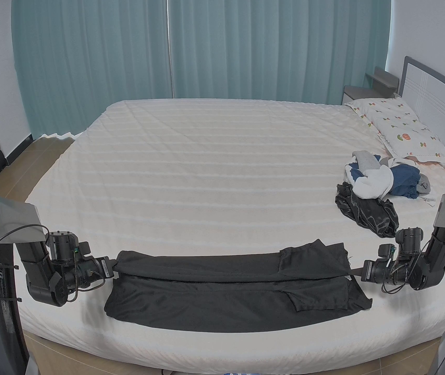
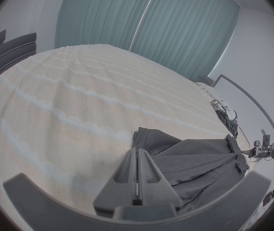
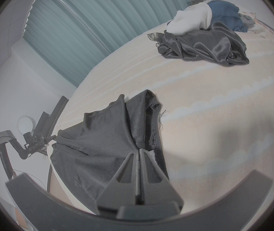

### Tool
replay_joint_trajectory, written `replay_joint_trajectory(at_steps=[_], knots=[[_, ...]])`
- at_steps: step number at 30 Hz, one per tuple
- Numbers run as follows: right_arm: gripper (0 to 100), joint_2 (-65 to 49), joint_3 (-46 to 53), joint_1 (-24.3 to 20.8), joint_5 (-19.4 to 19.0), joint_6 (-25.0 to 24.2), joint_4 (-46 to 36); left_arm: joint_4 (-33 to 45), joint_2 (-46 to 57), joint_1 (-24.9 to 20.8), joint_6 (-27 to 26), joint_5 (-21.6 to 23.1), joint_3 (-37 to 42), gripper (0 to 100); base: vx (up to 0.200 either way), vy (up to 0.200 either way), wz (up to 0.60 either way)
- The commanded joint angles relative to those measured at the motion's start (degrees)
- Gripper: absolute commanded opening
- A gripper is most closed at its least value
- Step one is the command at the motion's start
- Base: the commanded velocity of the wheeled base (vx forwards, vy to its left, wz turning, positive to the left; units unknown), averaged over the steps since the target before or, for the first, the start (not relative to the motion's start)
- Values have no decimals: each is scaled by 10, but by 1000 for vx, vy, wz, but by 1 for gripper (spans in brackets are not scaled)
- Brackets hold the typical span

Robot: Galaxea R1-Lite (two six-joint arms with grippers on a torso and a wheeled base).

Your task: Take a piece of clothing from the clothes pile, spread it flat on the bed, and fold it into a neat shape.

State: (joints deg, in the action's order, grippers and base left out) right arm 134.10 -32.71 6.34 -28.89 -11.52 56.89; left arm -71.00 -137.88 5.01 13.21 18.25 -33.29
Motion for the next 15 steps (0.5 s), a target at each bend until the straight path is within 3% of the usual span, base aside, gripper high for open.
replay_joint_trajectory(at_steps=[1, 8, 9, 11, 12, 15], knots=[[0, 11, 4, -2, -1, 0, 0, -3, -13, -3, 0, -1, 2, 0, 0, 0, 0], [0, 12, 2, -4, -2, -1, 0, -3, -17, -4, 1, -2, 4, 0, 0, 0, 0], [100, 12, 1, -4, -2, -1, 1, -3, -17, -4, 1, -2, 4, 0, 0, 0, 0], [100, 12, 0, -4, -2, -2, 1, -3, -18, -4, 1, -2, 6, 0, 0, 0, 0], [100, 11, 2, -4, -2, -3, 1, -3, -18, -4, 1, -2, 9, 100, 0, 0, 0], [100, 5, 4, -4, -2, -7, 9, -4, -17, -4, 0, -2, 11, 100, 0, 0, 0]])
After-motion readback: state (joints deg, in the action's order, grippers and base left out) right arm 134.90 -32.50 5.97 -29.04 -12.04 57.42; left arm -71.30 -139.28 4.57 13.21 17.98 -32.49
